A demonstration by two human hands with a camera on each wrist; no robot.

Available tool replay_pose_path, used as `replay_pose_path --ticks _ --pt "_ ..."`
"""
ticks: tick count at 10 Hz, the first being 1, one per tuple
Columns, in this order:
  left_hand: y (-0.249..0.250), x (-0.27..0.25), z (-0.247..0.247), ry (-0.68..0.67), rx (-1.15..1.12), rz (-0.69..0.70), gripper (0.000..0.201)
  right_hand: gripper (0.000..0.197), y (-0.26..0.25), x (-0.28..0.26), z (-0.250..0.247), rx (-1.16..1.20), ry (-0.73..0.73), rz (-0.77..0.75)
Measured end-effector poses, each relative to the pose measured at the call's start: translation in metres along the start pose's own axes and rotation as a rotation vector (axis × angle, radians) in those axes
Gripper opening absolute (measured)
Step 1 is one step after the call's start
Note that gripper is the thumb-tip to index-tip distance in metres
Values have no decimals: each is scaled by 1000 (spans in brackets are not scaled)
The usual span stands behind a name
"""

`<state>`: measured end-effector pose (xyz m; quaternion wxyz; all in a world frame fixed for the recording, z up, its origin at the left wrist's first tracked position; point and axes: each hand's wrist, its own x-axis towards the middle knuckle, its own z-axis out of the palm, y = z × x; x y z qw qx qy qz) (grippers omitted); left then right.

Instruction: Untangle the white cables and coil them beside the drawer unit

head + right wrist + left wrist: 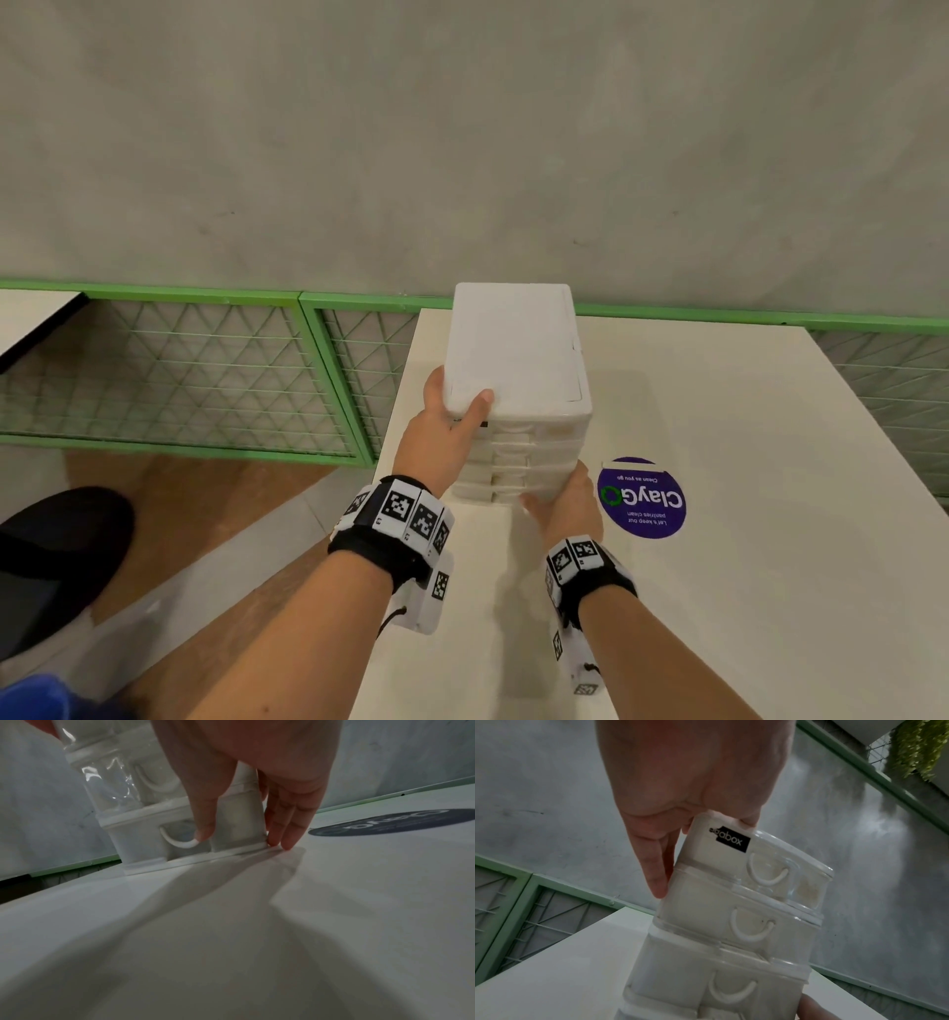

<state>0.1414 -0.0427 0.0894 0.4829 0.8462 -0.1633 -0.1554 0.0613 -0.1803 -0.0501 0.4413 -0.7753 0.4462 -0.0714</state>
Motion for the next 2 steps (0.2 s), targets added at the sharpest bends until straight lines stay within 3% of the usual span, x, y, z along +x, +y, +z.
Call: replay_pose_path --ticks 2 --pt "-10 -17 -2 -9 -47 -152 91 88 23 -17 -39 -146 -224 -26"
